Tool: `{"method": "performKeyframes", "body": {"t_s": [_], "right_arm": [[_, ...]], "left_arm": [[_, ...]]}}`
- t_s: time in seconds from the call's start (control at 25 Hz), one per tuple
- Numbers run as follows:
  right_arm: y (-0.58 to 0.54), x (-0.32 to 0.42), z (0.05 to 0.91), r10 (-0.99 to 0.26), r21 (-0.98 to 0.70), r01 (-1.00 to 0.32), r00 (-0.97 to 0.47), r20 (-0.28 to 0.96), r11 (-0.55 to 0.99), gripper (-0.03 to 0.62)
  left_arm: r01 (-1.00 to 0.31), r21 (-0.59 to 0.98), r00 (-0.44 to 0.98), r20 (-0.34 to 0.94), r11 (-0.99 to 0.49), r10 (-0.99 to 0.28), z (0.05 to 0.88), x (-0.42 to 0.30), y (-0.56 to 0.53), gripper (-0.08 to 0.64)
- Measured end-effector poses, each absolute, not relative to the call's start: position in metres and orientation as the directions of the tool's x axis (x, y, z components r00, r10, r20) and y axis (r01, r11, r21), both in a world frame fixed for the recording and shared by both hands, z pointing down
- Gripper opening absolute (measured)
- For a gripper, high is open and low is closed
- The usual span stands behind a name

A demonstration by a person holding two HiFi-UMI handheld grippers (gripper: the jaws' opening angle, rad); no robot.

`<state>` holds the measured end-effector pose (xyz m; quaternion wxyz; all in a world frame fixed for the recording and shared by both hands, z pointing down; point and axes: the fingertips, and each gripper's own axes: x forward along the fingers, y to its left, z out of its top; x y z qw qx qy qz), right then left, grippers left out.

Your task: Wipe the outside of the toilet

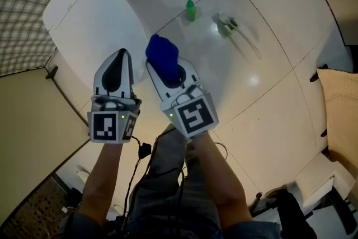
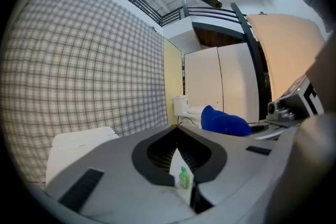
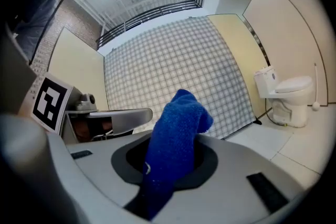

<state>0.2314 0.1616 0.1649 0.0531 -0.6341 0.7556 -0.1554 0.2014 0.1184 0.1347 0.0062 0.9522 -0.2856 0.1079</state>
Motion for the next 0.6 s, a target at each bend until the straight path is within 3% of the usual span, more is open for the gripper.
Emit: {"method": "performKeyframes", "body": {"t_s": [0.24,0.6], "right_arm": [[0.225,0.199,0.202,-0.977,-0.380,-0.918,-0.170,0.126,0.111,0.075],[0.254,0.134,0.280,-0.982,-0.452,-0.891,-0.106,0.153,0.026,0.075]], "left_arm": [[-0.534,-0.066,0.808,0.254,-0.843,-0.531,0.166,0.171,0.181,0.012],[-0.420,-0.066,0.831,0.372,-0.905,-0.413,0.243,0.115,0.229,0.012]]}}
